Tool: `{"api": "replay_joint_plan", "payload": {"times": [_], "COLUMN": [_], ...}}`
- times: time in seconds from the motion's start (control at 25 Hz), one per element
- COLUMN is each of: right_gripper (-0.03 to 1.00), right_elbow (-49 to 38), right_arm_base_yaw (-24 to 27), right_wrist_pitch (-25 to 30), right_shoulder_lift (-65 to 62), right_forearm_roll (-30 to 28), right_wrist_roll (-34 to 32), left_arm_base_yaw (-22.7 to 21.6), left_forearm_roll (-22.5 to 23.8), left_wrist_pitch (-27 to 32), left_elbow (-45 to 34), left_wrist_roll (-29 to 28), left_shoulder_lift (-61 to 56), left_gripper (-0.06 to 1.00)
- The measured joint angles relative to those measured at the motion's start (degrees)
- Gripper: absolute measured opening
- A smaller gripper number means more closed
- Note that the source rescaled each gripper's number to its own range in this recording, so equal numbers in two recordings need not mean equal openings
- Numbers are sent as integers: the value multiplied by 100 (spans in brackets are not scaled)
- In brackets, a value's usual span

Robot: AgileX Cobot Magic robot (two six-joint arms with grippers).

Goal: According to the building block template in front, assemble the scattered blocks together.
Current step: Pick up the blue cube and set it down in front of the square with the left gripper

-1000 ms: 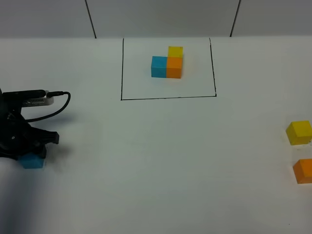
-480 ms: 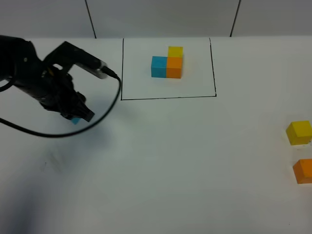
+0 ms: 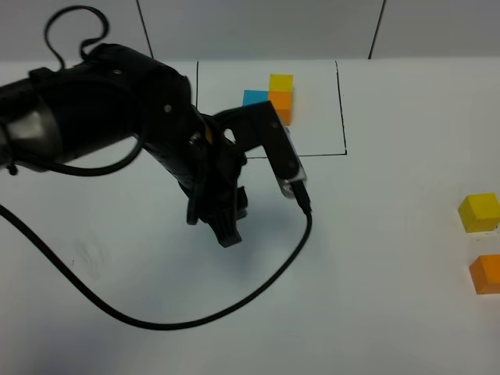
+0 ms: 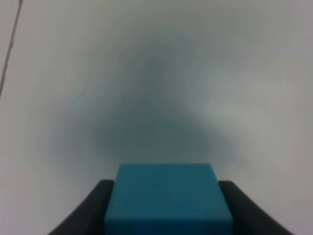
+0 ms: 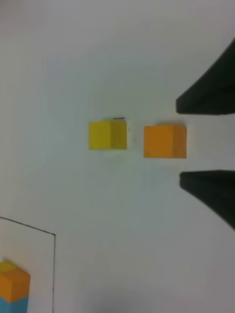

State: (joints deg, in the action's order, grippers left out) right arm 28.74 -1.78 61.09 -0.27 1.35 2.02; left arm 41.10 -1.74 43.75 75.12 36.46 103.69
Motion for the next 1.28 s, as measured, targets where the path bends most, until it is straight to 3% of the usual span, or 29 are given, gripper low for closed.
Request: {"api": "replay_joint_plan", "payload": {"times": [0.24,0.8,0.96,1.28], "right_gripper": [0,0,0,0], "right_elbow": [0,0,0,0], "right_arm_base_yaw": [0,0,0,0], "right_wrist_pitch": [0,0,0,0], "right_shoulder_lift": [0,0,0,0], "right_forearm_roll": [0,0,0,0], "right_wrist_roll": [0,0,0,0], "left_arm_base_yaw": [433,532,534,534], "left_forearm_roll": [287,217,39,-37], "left_wrist_pitch": [244,205,169,146], "left_elbow": [520,902,909,909], "left_wrist_roll": [-28,571,1012,1158], "left_shoulder_lift": [747,1964,2090,2094], "left_gripper": [2,2,2,5]}}
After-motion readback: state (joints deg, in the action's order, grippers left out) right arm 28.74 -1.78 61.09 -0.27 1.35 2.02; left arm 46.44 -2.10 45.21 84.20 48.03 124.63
